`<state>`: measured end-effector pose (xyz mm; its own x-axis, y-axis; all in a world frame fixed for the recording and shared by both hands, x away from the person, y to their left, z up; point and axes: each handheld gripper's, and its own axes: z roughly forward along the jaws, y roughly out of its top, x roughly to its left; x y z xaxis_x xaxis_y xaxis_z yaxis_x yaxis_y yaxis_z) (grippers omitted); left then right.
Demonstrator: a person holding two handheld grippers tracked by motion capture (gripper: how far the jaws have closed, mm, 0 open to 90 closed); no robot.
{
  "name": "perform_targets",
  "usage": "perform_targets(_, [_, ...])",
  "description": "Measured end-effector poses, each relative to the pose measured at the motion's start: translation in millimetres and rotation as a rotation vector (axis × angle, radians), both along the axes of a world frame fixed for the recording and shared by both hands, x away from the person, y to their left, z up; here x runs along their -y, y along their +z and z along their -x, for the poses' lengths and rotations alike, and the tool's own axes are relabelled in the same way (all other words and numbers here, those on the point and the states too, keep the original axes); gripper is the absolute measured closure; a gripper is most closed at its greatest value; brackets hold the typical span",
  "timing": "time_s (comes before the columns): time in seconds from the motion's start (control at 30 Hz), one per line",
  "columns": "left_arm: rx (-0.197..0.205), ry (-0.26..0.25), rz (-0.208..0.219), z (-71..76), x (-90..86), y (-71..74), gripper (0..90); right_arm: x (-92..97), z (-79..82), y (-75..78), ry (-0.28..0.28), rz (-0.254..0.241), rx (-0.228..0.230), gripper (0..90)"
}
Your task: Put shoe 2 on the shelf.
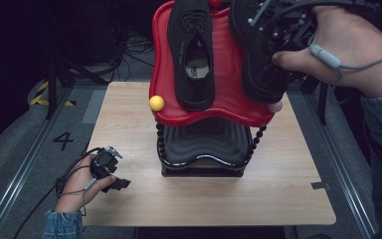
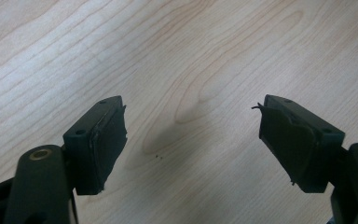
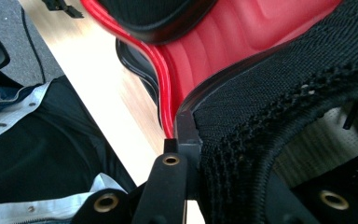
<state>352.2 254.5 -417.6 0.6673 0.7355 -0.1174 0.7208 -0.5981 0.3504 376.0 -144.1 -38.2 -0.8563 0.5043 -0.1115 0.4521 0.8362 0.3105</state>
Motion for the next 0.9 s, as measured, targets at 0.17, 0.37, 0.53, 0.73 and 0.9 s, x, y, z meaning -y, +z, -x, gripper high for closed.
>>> perform_targets(0.17, [-0.001, 0.001, 0.002, -0.6, -0.9, -0.6, 23.5, -11.3, -8.7, -4.9, -0.004, 0.009, 0.005, 87.9])
perform_targets(0.37, [-0.012, -0.008, 0.003, -4.2, 3.2, -2.0, 23.5, -20.2, -13.3, -8.3, -0.013, 0.004, -0.006, 87.8])
perform_targets(0.53, [-0.016, -0.015, 0.007, -6.5, 4.6, -3.4, 23.5, -29.5, -11.9, -9.7, 0.001, 0.003, -0.009, 87.1])
perform_targets(0.73, [-0.019, -0.015, 0.004, -6.8, 6.3, -4.2, 23.4, -35.7, -14.9, -20.4, 0.006, -0.001, -0.040, 86.6])
perform_targets(0.9, [-0.017, -0.027, 0.001, -8.3, 7.1, -5.1, 23.4, -41.0, -15.5, -26.9, 0.015, 0.011, -0.040, 85.7])
